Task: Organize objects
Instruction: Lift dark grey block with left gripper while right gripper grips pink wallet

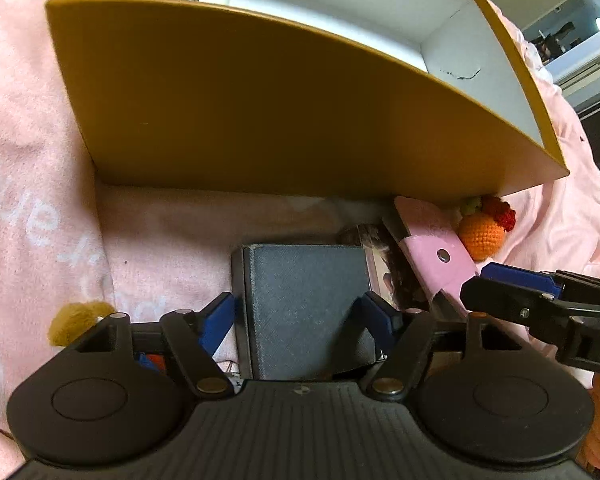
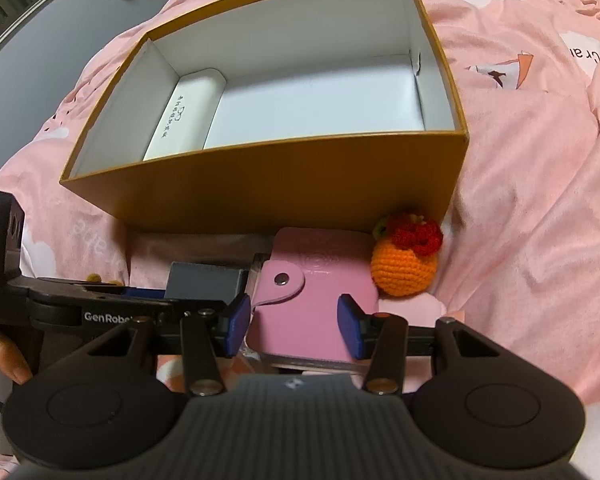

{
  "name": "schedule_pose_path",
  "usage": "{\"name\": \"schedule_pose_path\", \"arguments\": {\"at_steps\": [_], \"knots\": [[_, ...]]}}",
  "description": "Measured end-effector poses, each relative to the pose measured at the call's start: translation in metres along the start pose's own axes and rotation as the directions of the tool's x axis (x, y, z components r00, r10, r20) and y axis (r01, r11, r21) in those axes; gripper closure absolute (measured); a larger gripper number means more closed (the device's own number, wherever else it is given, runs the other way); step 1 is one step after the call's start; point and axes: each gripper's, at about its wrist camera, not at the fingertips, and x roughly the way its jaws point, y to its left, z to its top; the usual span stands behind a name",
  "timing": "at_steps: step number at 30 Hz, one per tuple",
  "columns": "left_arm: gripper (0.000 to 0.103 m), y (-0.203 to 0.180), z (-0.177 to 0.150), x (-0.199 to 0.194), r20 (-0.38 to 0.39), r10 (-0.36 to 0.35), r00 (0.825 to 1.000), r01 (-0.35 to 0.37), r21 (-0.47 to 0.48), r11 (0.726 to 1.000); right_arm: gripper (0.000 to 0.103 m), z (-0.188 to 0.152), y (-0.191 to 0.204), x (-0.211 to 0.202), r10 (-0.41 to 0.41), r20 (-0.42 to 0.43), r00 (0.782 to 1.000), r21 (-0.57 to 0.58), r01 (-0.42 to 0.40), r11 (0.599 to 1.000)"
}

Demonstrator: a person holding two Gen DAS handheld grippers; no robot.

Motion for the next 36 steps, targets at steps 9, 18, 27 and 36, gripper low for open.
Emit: {"name": "schedule_pose_path", "arguments": {"at_steps": [9, 18, 27, 36], "knots": [[0.058, -0.008, -0.011, -0.036, 0.1, 0.011, 0.995, -0.014, 0.035, 0.999, 0.053, 0.001, -0.001, 0.0, -0.005, 0.004, 1.0, 0.006, 0.005, 1.0], [0.058, -0.009, -0.014, -0.063, 0.188, -0.097, 0.977, 0.091, 0.039, 0.995, 0.054, 0.004, -0.001, -0.006, 0.045, 0.014, 0.999, 0.029, -0.045, 0.999], [0.065, -0.013, -0.017, -0.068, 0.214, -0.118, 0.97, 0.108, 0.062, 0.992, 0.079, 0.017, 0.017, 0.005, 0.227, -0.005, 0.974, 0.104, -0.226, 0.969], [0.065, -0.022, -0.018, -0.071, 0.231, -0.138, 0.963, 0.115, 0.113, 0.987, 0.065, 0.031, 0.021, 0.006, 0.269, 0.012, 0.963, 0.182, -0.267, 0.946]]}}
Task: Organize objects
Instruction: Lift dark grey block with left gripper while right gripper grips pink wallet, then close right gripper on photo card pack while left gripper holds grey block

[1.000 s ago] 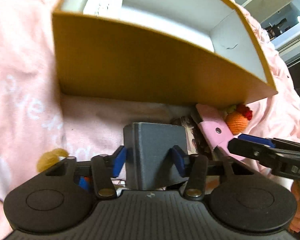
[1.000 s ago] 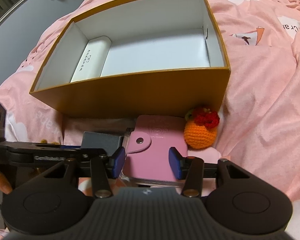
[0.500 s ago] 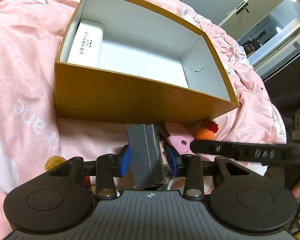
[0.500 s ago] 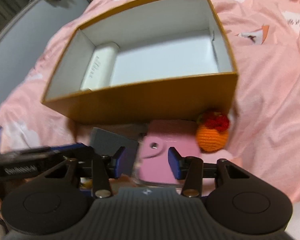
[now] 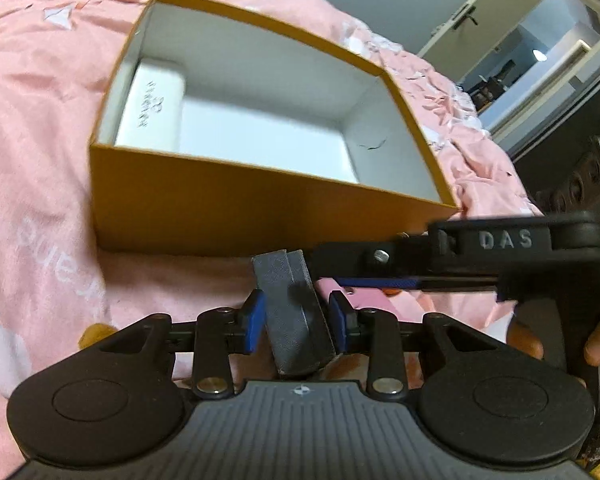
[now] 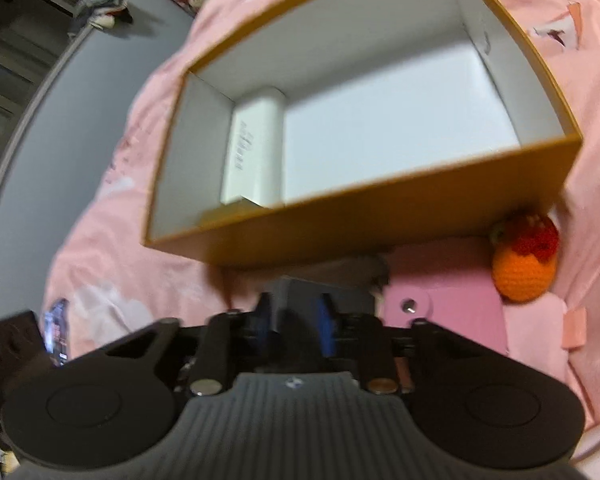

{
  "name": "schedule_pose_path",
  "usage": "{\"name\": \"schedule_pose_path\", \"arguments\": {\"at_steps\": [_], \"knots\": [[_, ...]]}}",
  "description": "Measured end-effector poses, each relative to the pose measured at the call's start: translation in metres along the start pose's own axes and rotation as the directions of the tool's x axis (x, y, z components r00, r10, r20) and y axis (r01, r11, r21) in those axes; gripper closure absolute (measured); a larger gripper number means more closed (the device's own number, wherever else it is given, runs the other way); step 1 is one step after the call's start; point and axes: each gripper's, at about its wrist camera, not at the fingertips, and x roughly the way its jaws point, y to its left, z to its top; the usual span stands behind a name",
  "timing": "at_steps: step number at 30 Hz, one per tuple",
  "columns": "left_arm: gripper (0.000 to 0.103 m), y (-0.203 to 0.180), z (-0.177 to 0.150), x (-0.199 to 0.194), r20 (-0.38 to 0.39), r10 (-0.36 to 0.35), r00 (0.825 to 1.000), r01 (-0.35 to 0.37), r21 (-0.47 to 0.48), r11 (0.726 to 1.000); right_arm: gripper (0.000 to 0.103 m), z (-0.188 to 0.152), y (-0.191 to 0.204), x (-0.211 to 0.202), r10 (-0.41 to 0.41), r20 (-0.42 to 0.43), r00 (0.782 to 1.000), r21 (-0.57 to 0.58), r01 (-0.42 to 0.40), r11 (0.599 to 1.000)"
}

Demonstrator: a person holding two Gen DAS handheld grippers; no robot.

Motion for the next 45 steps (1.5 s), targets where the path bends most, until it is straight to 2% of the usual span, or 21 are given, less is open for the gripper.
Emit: {"name": "schedule_pose_path", "arguments": {"at_steps": [7, 8, 11, 13, 16, 20, 22, 25, 27, 29, 31, 33, 36, 39, 45], "knots": [[0.064, -0.006, 0.001, 0.001, 0.003, -0.003, 1.0, 0.003, 0.022, 1.0, 0.065, 0.003, 0.021, 0.022, -0.121, -0.024, 0.992, -0.087, 0.118, 0.989], [0.064, -0.005, 0.001, 0.002, 0.0, -0.002, 1.0, 0.002, 0.016, 1.0, 0.068, 0.002, 0.02, 0.025, -0.141, -0.031, 0.99, -0.092, 0.138, 0.986], [0.061, 0.0, 0.0, 0.006, -0.024, 0.03, 0.999, -0.03, -0.014, 0.999, 0.074, -0.001, 0.012, 0.026, -0.12, -0.05, 0.992, -0.078, 0.116, 0.99], [0.056, 0.003, 0.0, 0.008, -0.039, 0.028, 0.999, -0.029, -0.041, 0.999, 0.075, -0.002, 0.01, 0.027, -0.112, -0.054, 0.992, -0.072, 0.108, 0.992], [0.056, 0.006, -0.001, 0.011, -0.051, 0.042, 0.998, -0.045, -0.054, 0.998, 0.076, -0.003, 0.011, 0.029, -0.114, -0.058, 0.992, -0.069, 0.11, 0.992], [0.055, 0.022, -0.005, 0.029, -0.132, -0.016, 0.991, -0.006, -0.164, 0.986, 0.078, -0.004, 0.013, 0.029, -0.117, -0.049, 0.992, -0.078, 0.113, 0.991], [0.06, 0.024, -0.005, 0.033, -0.129, -0.03, 0.991, 0.006, -0.183, 0.983, 0.078, -0.005, 0.014, 0.028, -0.114, -0.048, 0.992, -0.075, 0.11, 0.991], [0.063, 0.015, -0.002, 0.028, -0.113, 0.009, 0.994, -0.024, -0.128, 0.991, 0.079, -0.004, 0.014, 0.024, -0.106, -0.044, 0.993, -0.074, 0.103, 0.992], [0.064, 0.01, -0.001, 0.022, -0.105, 0.06, 0.993, -0.069, -0.089, 0.994, 0.079, -0.002, 0.015, 0.016, -0.109, -0.02, 0.994, -0.08, 0.107, 0.991], [0.064, 0.008, 0.0, 0.014, -0.091, 0.111, 0.99, -0.116, -0.059, 0.991, 0.077, 0.002, 0.015, 0.008, -0.133, 0.011, 0.991, -0.087, 0.134, 0.987], [0.064, 0.007, 0.001, 0.003, -0.062, 0.157, 0.986, -0.16, -0.038, 0.986, 0.077, 0.005, 0.016, 0.009, -0.176, 0.005, 0.984, -0.123, 0.175, 0.977], [0.064, 0.009, 0.003, -0.008, -0.02, 0.183, 0.983, -0.183, -0.037, 0.982, 0.077, 0.004, 0.024, 0.021, -0.24, -0.033, 0.97, -0.208, 0.228, 0.951], [0.064, 0.014, 0.005, -0.019, 0.028, 0.223, 0.975, -0.221, -0.044, 0.974, 0.077, -0.005, 0.044, 0.047, -0.338, -0.066, 0.939, -0.377, 0.29, 0.88], [0.064, 0.024, 0.004, -0.026, 0.045, 0.243, 0.969, -0.24, -0.063, 0.969, 0.07, -0.013, 0.06, 0.073, -0.414, -0.098, 0.905, -0.496, 0.316, 0.809], [0.064, 0.035, 0.003, -0.025, 0.045, 0.221, 0.974, -0.216, -0.098, 0.971, 0.064, -0.027, 0.074, 0.122, -0.599, -0.129, 0.79, -0.674, 0.373, 0.638]]}}
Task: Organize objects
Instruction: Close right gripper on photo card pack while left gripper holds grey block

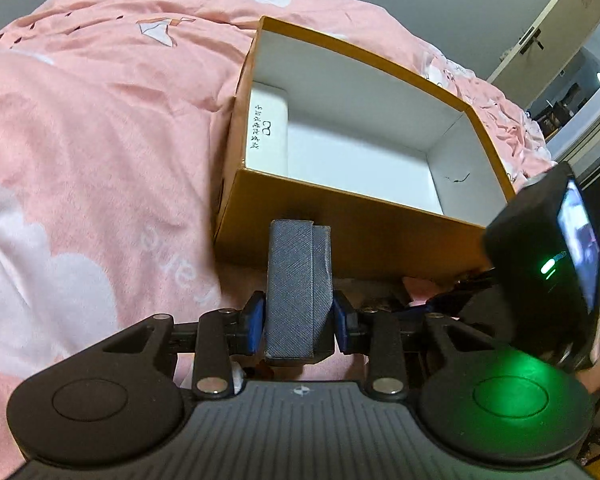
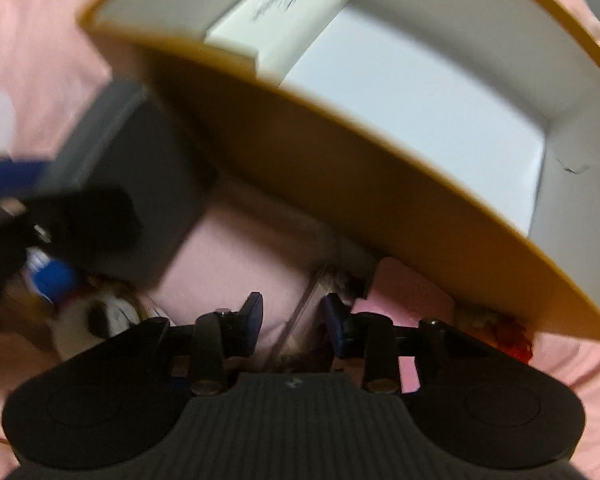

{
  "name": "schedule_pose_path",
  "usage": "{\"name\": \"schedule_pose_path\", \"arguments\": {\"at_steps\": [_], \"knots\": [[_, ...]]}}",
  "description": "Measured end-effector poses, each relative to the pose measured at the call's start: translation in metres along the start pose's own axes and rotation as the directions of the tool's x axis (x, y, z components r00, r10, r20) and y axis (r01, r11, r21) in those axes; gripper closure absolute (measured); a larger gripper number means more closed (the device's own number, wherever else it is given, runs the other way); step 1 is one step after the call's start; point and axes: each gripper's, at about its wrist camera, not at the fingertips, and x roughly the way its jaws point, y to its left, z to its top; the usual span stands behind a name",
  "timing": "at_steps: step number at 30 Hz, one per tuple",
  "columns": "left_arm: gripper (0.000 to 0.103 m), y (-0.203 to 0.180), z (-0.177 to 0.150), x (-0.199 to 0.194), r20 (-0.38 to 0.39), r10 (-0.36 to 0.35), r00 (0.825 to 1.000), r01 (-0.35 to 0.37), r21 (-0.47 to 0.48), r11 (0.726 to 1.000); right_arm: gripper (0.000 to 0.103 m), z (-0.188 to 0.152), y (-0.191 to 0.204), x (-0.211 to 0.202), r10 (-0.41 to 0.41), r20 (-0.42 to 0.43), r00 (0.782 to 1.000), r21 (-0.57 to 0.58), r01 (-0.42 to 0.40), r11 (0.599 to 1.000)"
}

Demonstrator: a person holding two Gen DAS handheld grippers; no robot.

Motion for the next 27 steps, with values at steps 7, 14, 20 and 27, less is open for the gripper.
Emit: {"name": "schedule_pose_path", "arguments": {"at_steps": [7, 14, 20, 27], "knots": [[0.064, 0.012, -0.003, 0.003, -0.007, -0.007, 1.0, 0.007, -0.027, 1.0, 0.036, 0.004, 0.026, 0.03, -0.176, -0.12, 0.977, -0.158, 0.156, 0.975], [0.064, 0.018, -0.005, 0.0, -0.002, -0.021, 1.0, 0.021, -0.036, 0.999, 0.038, 0.011, 0.026, 0.034, -0.148, -0.16, 0.976, -0.11, 0.132, 0.985], [0.064, 0.015, -0.006, -0.002, 0.001, -0.037, 0.999, 0.037, -0.021, 0.999, 0.058, 0.007, 0.005, 0.012, -0.017, -0.126, 0.992, 0.05, 0.023, 0.998], [0.064, 0.009, -0.004, 0.003, -0.009, -0.071, 0.997, 0.071, -0.004, 0.997, 0.071, -0.011, -0.022, -0.015, 0.119, 0.005, 0.993, 0.249, -0.116, 0.961]]}}
